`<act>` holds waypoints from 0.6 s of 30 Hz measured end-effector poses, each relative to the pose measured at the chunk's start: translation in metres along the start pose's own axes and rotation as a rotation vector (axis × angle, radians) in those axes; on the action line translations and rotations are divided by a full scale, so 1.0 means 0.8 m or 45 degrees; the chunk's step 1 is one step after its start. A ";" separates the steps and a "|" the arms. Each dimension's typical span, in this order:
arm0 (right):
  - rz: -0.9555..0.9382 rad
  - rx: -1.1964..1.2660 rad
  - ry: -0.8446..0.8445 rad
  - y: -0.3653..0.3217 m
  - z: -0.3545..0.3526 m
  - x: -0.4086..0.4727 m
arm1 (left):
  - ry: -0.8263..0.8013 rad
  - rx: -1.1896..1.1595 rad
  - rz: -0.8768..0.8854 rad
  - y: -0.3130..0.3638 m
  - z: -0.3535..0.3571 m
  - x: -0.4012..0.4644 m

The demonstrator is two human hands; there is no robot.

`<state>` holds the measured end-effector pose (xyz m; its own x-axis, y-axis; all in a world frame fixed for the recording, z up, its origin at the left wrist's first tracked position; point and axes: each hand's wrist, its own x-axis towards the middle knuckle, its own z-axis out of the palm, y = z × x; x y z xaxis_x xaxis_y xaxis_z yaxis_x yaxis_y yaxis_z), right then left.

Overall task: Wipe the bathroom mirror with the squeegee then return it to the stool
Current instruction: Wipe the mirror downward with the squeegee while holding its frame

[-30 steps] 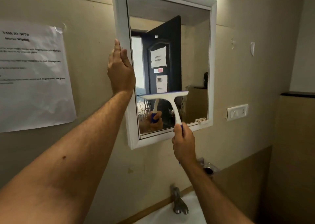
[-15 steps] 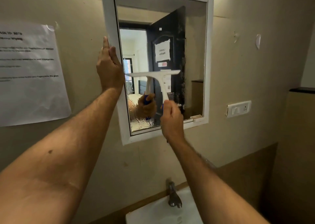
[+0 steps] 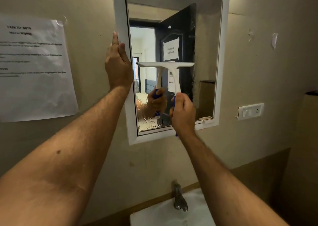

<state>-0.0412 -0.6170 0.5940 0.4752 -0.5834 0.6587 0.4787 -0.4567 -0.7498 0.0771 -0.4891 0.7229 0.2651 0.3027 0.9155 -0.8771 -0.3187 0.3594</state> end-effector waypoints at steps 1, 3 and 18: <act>-0.005 -0.010 -0.010 0.003 0.001 -0.001 | 0.004 -0.001 -0.003 -0.001 -0.001 0.000; -0.004 -0.035 -0.030 0.020 -0.001 -0.016 | 0.014 -0.005 -0.002 -0.001 0.000 0.000; 0.050 -0.068 -0.016 -0.010 -0.002 -0.034 | 0.010 -0.002 -0.024 0.004 -0.001 -0.006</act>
<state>-0.0588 -0.5985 0.5820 0.5025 -0.5932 0.6289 0.4193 -0.4690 -0.7773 0.0726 -0.4910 0.7195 0.2782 0.3160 0.9070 -0.8726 -0.3114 0.3762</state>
